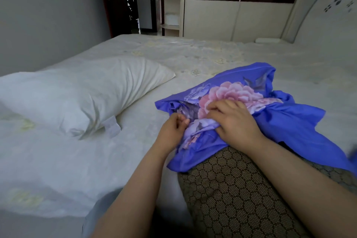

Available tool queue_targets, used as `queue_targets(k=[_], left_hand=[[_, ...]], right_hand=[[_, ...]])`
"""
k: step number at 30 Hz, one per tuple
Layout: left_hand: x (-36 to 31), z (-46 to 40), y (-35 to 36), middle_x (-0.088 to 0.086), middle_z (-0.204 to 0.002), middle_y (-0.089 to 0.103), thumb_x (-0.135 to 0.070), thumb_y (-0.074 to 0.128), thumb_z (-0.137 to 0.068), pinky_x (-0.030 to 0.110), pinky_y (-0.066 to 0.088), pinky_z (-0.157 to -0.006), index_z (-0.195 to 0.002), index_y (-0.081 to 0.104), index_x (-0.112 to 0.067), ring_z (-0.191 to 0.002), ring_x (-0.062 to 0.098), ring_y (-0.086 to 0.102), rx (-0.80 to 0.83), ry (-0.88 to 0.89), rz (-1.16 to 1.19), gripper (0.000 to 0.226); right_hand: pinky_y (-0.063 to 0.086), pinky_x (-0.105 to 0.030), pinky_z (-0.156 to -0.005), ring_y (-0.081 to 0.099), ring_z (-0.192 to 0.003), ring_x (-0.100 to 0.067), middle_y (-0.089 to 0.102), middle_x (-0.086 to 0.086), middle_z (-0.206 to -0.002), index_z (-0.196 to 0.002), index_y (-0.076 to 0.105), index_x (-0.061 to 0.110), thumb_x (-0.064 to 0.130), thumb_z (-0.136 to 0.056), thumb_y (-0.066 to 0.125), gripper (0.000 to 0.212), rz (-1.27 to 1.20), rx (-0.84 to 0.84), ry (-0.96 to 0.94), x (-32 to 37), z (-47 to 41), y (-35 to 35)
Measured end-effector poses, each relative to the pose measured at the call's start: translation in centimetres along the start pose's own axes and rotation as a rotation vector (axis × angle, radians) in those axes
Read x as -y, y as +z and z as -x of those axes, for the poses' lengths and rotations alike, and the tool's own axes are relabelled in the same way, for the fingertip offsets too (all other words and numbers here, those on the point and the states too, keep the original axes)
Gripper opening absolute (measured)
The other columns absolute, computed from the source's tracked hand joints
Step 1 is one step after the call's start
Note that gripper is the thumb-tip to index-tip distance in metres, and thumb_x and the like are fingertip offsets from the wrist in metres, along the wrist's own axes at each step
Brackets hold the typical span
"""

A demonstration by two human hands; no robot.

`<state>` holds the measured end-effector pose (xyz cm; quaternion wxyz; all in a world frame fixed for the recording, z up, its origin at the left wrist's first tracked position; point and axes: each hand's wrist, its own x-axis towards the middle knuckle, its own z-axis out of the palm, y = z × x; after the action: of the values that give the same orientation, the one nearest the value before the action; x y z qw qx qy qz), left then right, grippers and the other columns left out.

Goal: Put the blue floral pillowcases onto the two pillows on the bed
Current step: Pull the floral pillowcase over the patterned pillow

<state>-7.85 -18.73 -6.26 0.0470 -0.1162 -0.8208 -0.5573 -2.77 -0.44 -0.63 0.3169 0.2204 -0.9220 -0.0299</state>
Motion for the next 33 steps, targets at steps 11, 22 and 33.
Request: queue_targets(k=[11, 22, 33], left_hand=[[0.5, 0.1, -0.2, 0.0, -0.072, 0.049, -0.012, 0.048, -0.092, 0.032, 0.036, -0.06, -0.082, 0.043, -0.016, -0.066, 0.023, 0.047, -0.236, 0.244, -0.163, 0.012], [0.1, 3.4, 3.1, 0.009, -0.097, 0.059, -0.034, 0.052, -0.086, 0.035, 0.042, -0.078, -0.103, 0.053, -0.011, -0.088, 0.024, 0.055, -0.293, 0.175, -0.114, 0.029], [-1.4, 6.5, 2.3, 0.001, -0.067, 0.055, -0.027, 0.051, -0.089, 0.033, 0.036, -0.058, -0.079, 0.044, -0.019, -0.063, 0.02, 0.051, -0.3, 0.221, -0.075, 0.014]], right_hand=[[0.035, -0.03, -0.088, 0.065, -0.098, -0.02, 0.069, 0.003, -0.108, -0.102, 0.068, 0.02, 0.019, -0.071, 0.049, 0.036, -0.139, 0.024, 0.052, -0.9, -0.1, -0.1], [0.037, -0.035, -0.092, 0.063, -0.108, -0.02, 0.067, 0.002, -0.116, -0.108, 0.069, 0.021, 0.023, -0.065, 0.038, 0.053, -0.026, 0.046, 0.034, -1.5, -0.1, 0.4], [0.042, -0.034, -0.074, 0.062, -0.086, -0.028, 0.064, -0.005, -0.093, -0.093, 0.066, 0.015, 0.023, -0.06, 0.052, 0.036, 0.053, 0.057, 0.072, -1.6, -0.3, 1.3]])
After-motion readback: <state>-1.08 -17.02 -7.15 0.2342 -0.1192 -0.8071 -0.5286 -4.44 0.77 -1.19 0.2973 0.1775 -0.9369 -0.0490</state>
